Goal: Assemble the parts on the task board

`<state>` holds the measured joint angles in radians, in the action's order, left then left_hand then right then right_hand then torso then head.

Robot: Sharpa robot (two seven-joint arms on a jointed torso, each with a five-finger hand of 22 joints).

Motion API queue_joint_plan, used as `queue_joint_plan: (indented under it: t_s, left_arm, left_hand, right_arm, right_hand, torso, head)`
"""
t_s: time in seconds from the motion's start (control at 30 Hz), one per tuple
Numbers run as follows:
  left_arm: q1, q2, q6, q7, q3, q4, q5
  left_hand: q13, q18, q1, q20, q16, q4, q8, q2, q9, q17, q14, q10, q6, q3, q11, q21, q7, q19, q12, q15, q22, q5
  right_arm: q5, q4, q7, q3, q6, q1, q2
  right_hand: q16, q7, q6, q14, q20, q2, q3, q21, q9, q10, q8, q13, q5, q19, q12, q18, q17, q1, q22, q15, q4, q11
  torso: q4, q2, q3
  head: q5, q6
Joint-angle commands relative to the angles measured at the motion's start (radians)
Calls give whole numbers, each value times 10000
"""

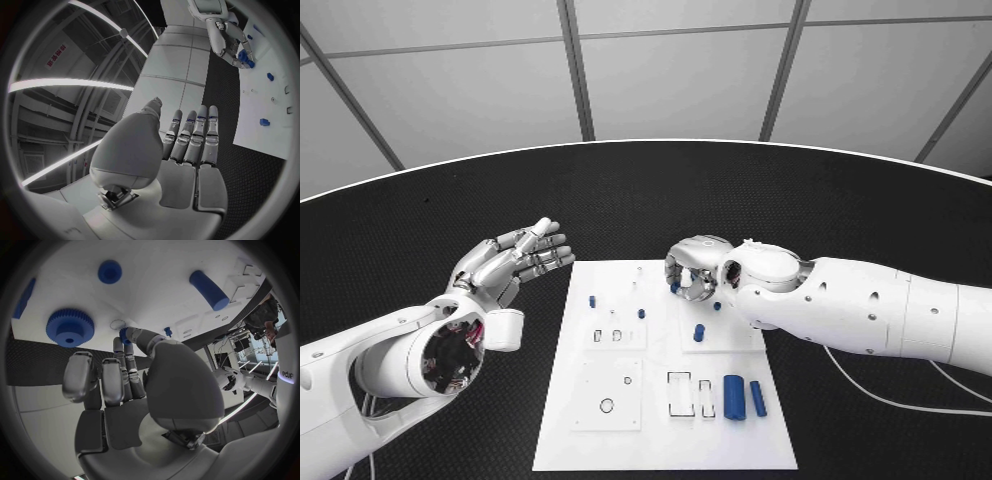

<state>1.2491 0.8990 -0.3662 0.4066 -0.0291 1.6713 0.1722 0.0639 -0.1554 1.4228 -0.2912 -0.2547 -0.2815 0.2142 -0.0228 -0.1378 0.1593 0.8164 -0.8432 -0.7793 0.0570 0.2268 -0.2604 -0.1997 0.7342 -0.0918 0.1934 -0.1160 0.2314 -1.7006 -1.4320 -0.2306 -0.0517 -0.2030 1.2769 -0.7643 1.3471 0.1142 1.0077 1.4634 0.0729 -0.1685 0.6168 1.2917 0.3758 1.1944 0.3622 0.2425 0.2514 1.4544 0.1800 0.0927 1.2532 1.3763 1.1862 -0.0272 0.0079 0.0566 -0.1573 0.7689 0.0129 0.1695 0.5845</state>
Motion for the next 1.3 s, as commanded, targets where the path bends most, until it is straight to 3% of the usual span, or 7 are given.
queue_joint_plan:
  t_s: [0.03,0.43,0.63,0.9,0.97,1.2,1.3]
  left_arm:
    - [0,2,7,-8,0,-11,0]
    - [0,-66,49,-28,0,-91,0]
    - [0,-70,10,-21,0,-81,0]
    - [5,-69,-5,-17,1,-34,0]
    - [12,-80,-5,-17,1,-24,0]
    - [42,-100,4,-25,2,-6,0]
    - [52,-106,7,-28,2,-7,0]
  left_hand:
    - [-14,-71,94,18,68,-8,-37,7,6,-16,-101,70,-65,29,42,-67,-750,81,49,-3,18,5]
    - [-18,-70,91,15,102,-16,-50,24,10,-19,-126,155,-57,44,60,-63,-761,80,119,13,29,9]
    - [-18,-69,97,14,123,-12,-83,23,27,-21,-142,200,30,51,73,-60,-774,79,157,23,37,10]
    - [-18,-69,101,14,133,-10,-97,20,34,-23,-151,220,59,54,79,-59,-779,79,173,28,40,9]
    - [-18,-68,102,13,143,-9,-107,21,39,-24,-160,235,85,56,83,-57,-783,77,185,32,42,9]
    - [-18,-68,102,13,143,-9,-107,21,39,-24,-160,235,85,56,83,-57,-783,77,185,32,42,9]
    - [-17,-66,107,13,151,-7,-111,22,40,-26,-169,249,88,60,87,-56,-784,76,195,36,45,10]
  right_arm:
    - [0,-85,9,2,-215,0,-18]
    - [1,-93,-248,118,-1045,18,197]
    - [0,336,-431,144,-1214,122,583]
    - [0,878,-482,150,-1217,184,1092]
    - [1,977,-478,150,-1177,192,1211]
    - [1,1218,-585,150,-1035,203,1498]
    - [0,1319,-669,150,-1001,205,1597]
  right_hand:
    - [75,16,80,516,-78,162,67,48,59,175,35,79,69,21,44,-142,14,68,21,-66,-6,-95]
    - [100,38,33,520,-77,114,129,93,134,133,26,95,74,23,1,-152,31,53,83,-56,-73,-75]
    - [98,73,-15,516,-62,88,156,102,202,92,8,106,159,11,-44,-153,9,-47,95,-30,-60,-40]
    - [109,73,-41,509,-31,-10,-5,92,375,64,31,138,183,-22,-106,-144,-12,-354,92,-6,63,-25]
    - [109,70,-43,508,-30,-17,-24,91,391,63,34,142,172,-25,-111,-143,-16,-375,93,-6,72,-27]
    - [123,64,-63,511,-28,-30,-53,88,420,65,29,149,154,-30,-120,-140,-3,-401,90,-9,79,-33]
    - [121,65,-74,510,-28,-34,-56,84,423,65,23,150,159,-32,-122,-138,-7,-401,86,-10,77,-33]
  torso:
    - [4,4,10]
    - [-30,2,-45]
    - [-110,61,-59]
    - [-180,114,-97]
    - [-176,122,-85]
    - [-232,161,-107]
    - [-234,160,-99]
  head:
    - [-1,-31]
    - [10,-125]
    - [55,-182]
    - [39,-225]
    - [31,-222]
    - [47,-227]
    - [20,-242]
